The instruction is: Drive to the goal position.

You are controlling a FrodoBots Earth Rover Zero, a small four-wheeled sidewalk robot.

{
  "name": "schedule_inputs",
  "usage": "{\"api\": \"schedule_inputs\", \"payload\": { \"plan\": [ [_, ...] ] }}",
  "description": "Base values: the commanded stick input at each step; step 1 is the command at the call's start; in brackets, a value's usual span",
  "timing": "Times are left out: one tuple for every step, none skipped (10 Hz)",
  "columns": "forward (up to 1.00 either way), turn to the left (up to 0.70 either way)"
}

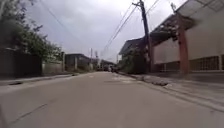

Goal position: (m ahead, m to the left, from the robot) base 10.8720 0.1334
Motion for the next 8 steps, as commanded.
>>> {"api": "schedule_inputs", "payload": {
  "plan": [
    [0.5,0.0],
    [0.5,0.0],
    [0.5,0.0],
    [0.5,0.0],
    [0.5,0.0],
    [0.5,0.0],
    [0.5,0.0],
    [0.5,0.0]
  ]
}}
